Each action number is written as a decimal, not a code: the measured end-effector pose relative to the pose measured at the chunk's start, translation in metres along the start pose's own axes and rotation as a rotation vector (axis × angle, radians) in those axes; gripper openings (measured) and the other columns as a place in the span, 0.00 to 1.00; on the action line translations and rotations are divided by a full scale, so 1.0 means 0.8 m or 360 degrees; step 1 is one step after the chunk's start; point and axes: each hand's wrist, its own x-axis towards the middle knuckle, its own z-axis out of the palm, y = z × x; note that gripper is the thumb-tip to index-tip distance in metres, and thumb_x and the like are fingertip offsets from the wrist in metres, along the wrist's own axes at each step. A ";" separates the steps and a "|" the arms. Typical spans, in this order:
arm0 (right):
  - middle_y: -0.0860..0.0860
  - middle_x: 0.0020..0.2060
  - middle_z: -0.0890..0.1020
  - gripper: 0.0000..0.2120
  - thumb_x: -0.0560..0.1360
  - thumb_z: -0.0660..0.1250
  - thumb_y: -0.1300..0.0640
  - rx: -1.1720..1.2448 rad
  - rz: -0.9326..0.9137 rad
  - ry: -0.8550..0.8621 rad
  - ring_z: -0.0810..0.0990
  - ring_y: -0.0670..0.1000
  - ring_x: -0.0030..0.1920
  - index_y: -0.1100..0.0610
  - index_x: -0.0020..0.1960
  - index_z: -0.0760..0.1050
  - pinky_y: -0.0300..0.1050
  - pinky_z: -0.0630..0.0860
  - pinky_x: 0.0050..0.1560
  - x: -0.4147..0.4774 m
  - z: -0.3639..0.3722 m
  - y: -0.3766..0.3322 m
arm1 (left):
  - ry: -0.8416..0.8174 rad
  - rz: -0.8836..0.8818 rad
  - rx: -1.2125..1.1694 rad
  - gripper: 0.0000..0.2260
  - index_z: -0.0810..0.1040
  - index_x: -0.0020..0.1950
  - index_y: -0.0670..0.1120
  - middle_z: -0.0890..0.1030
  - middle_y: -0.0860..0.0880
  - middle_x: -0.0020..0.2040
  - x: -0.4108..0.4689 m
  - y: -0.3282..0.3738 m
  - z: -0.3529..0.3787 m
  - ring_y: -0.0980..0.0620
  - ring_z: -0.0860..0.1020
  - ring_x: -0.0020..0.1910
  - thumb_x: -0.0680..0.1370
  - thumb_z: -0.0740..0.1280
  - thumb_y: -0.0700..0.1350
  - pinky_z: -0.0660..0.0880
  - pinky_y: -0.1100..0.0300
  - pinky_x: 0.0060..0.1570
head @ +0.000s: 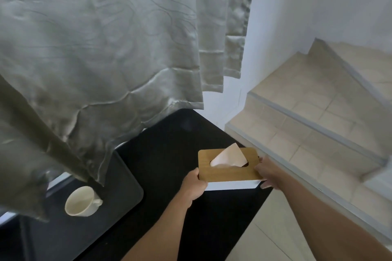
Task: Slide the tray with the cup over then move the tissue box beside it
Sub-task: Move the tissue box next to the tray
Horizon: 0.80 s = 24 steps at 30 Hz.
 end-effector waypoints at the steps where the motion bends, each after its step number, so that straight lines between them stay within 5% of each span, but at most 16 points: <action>1: 0.59 0.67 0.71 0.21 0.80 0.54 0.59 -0.0049 -0.0032 0.0010 0.75 0.65 0.63 0.53 0.73 0.58 0.65 0.79 0.57 0.001 0.003 -0.004 | 0.0020 -0.0002 -0.0026 0.15 0.77 0.56 0.56 0.81 0.52 0.54 -0.002 -0.002 -0.001 0.56 0.78 0.51 0.77 0.64 0.36 0.76 0.59 0.50; 7: 0.57 0.57 0.74 0.21 0.80 0.57 0.60 -0.0285 -0.0206 0.0117 0.76 0.58 0.56 0.54 0.73 0.60 0.57 0.77 0.61 -0.011 0.030 -0.044 | 0.0160 0.0052 -0.0163 0.13 0.78 0.58 0.53 0.81 0.51 0.53 -0.017 -0.018 -0.032 0.52 0.81 0.53 0.77 0.65 0.38 0.78 0.59 0.49; 11: 0.56 0.65 0.73 0.22 0.81 0.59 0.59 -0.0471 -0.0412 0.0207 0.74 0.58 0.63 0.55 0.74 0.63 0.57 0.73 0.66 -0.010 0.063 -0.098 | 0.0306 0.0051 -0.0284 0.11 0.78 0.58 0.53 0.82 0.52 0.55 -0.014 -0.039 -0.071 0.53 0.81 0.55 0.78 0.66 0.42 0.78 0.56 0.56; 15: 0.56 0.70 0.70 0.24 0.82 0.58 0.59 -0.0567 -0.0539 0.0017 0.71 0.59 0.69 0.56 0.77 0.58 0.57 0.70 0.67 -0.003 0.109 -0.161 | 0.0539 -0.0034 -0.0395 0.12 0.72 0.45 0.60 0.77 0.57 0.46 -0.007 -0.059 -0.111 0.60 0.75 0.42 0.80 0.64 0.41 0.74 0.60 0.49; 17: 0.56 0.67 0.72 0.23 0.82 0.57 0.59 -0.0600 -0.0620 -0.0084 0.73 0.59 0.66 0.56 0.76 0.56 0.56 0.72 0.64 0.005 0.130 -0.190 | 0.0621 -0.0102 -0.0413 0.09 0.78 0.59 0.53 0.79 0.54 0.52 -0.007 -0.067 -0.129 0.60 0.76 0.47 0.81 0.64 0.42 0.74 0.60 0.52; 19: 0.55 0.58 0.75 0.22 0.81 0.57 0.59 -0.0651 -0.0698 -0.0167 0.76 0.56 0.57 0.57 0.74 0.58 0.53 0.76 0.58 0.015 0.152 -0.219 | 0.0710 -0.0169 -0.0441 0.23 0.69 0.76 0.46 0.76 0.48 0.68 -0.001 -0.074 -0.149 0.50 0.77 0.64 0.81 0.65 0.43 0.74 0.54 0.65; 24: 0.53 0.47 0.76 0.18 0.80 0.56 0.58 -0.0717 -0.0836 -0.0285 0.76 0.52 0.46 0.57 0.69 0.61 0.50 0.75 0.47 0.042 0.196 -0.276 | 0.0869 -0.0189 -0.0518 0.27 0.68 0.77 0.46 0.75 0.46 0.72 0.029 -0.093 -0.193 0.46 0.74 0.70 0.79 0.67 0.45 0.72 0.46 0.70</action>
